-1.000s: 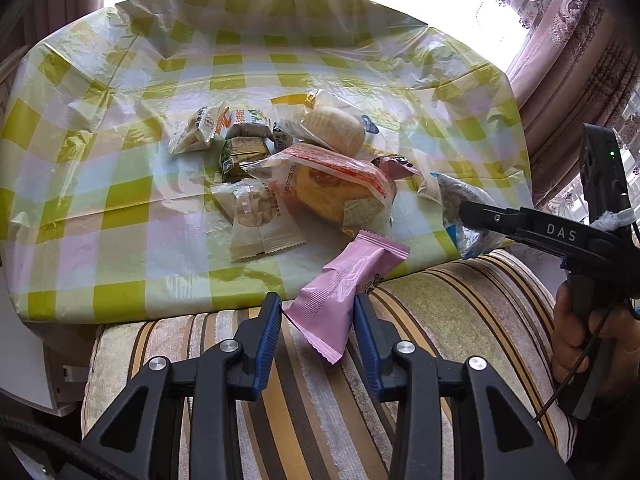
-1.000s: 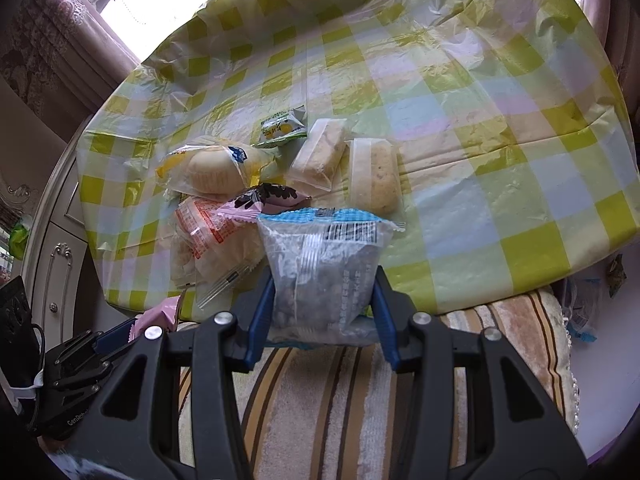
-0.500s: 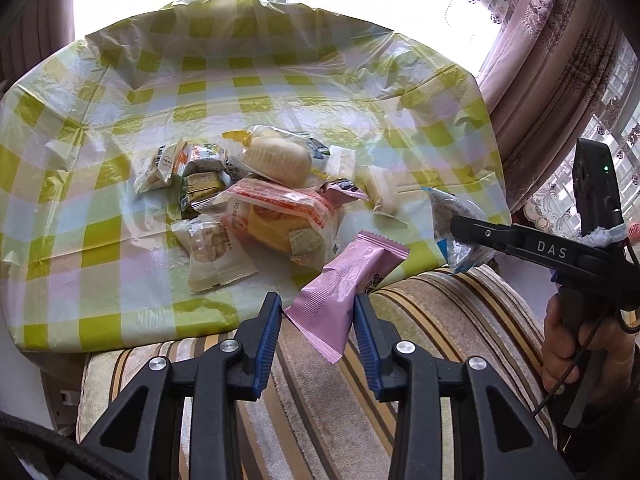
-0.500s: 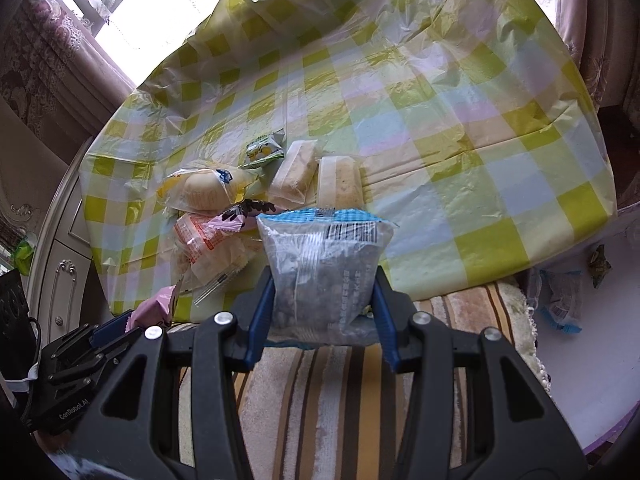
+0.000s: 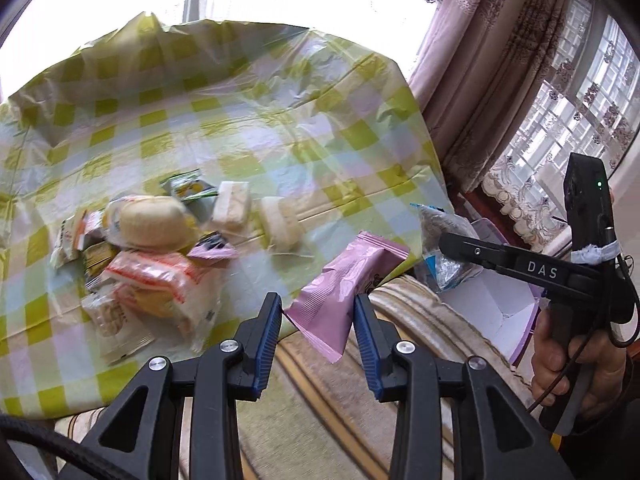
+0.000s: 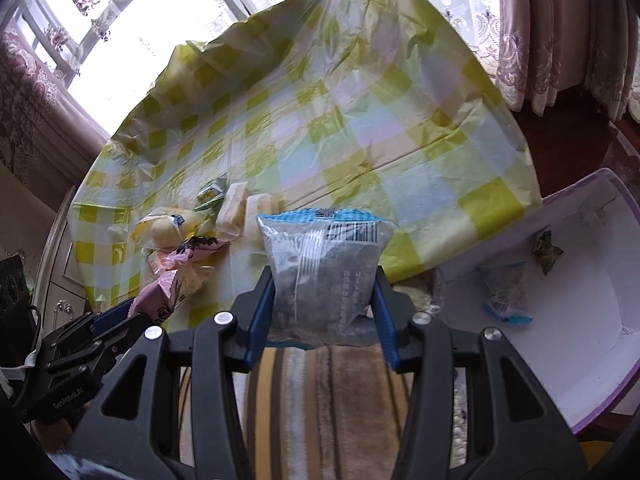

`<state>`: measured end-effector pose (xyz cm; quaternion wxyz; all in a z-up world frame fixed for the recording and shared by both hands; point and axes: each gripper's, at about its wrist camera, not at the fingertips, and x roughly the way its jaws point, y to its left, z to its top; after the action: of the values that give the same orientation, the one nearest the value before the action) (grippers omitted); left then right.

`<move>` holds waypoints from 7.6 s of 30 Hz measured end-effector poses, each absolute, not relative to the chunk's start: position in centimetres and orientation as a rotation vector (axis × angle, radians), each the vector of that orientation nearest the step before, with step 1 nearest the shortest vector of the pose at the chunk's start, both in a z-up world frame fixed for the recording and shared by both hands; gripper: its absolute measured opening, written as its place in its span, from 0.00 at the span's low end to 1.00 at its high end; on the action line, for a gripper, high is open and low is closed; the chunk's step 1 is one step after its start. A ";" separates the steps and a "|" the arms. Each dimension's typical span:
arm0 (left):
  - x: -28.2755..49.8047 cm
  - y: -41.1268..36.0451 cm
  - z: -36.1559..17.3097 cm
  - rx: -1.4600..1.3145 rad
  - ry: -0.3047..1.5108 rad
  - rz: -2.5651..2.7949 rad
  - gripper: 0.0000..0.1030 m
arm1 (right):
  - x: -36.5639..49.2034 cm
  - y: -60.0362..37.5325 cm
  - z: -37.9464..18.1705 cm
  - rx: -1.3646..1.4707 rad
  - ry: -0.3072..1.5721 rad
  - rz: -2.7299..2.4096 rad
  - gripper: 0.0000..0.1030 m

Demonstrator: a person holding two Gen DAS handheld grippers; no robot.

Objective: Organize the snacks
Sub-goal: 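Carry both snacks to the white box and open both tools to drop them, then move both open tools back over the snack pile, then grasp the clear nut bag with left tool while right tool grasps a wrapped bread roll, then lift both held snacks and carry them toward the white box, then open both tools over the white box to drop the nut bag and bread roll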

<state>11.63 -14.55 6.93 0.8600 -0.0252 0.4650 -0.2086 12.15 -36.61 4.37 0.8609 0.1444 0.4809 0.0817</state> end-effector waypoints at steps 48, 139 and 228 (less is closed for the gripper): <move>15.7 -25.3 4.7 -0.082 0.971 -0.603 0.51 | 12.1 -44.8 4.5 0.319 0.982 -0.023 0.63; 15.1 4.6 -2.1 -0.358 0.990 0.281 0.43 | 22.6 -20.6 -3.1 -0.001 1.101 0.231 0.38; 13.3 -34.7 2.8 -0.040 1.140 -0.818 0.55 | 9.9 -52.8 1.8 0.416 0.993 -0.188 0.47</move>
<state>13.28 -34.66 2.78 0.7635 -0.0183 0.5245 -0.3763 9.87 -52.84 1.83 0.8543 0.1980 0.4723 -0.0892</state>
